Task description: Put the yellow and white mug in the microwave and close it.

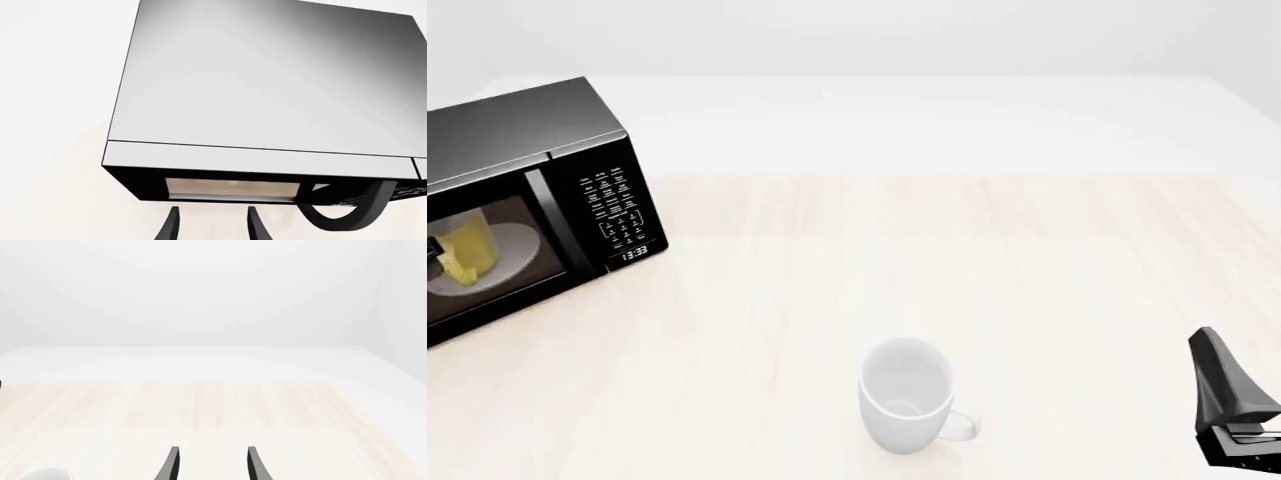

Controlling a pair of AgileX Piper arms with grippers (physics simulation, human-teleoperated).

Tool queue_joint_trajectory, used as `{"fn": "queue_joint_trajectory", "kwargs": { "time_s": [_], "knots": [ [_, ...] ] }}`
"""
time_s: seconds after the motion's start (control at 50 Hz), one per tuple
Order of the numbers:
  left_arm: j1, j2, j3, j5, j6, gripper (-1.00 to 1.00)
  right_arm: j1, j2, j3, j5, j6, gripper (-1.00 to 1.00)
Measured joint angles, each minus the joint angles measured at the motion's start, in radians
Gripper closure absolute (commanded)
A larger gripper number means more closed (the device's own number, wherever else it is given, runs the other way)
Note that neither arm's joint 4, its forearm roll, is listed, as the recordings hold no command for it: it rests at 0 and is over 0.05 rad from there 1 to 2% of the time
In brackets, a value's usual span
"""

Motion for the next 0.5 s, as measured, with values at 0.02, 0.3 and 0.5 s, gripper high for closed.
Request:
{"fn": "queue_joint_trajectory", "kwargs": {
  "time_s": [0.02, 0.3, 0.5],
  "knots": [
    [0.001, -0.006, 0.001, 0.002, 0.001, -1.00, 0.000, 0.000, 0.000, 0.000, 0.000, -1.00],
    [0.004, -0.100, 0.011, 0.037, 0.009, -1.00, 0.000, 0.000, 0.000, 0.000, 0.000, -1.00],
    [0.003, -0.165, 0.013, 0.073, 0.009, -1.00, 0.000, 0.000, 0.000, 0.000, 0.000, -1.00]
  ]
}}
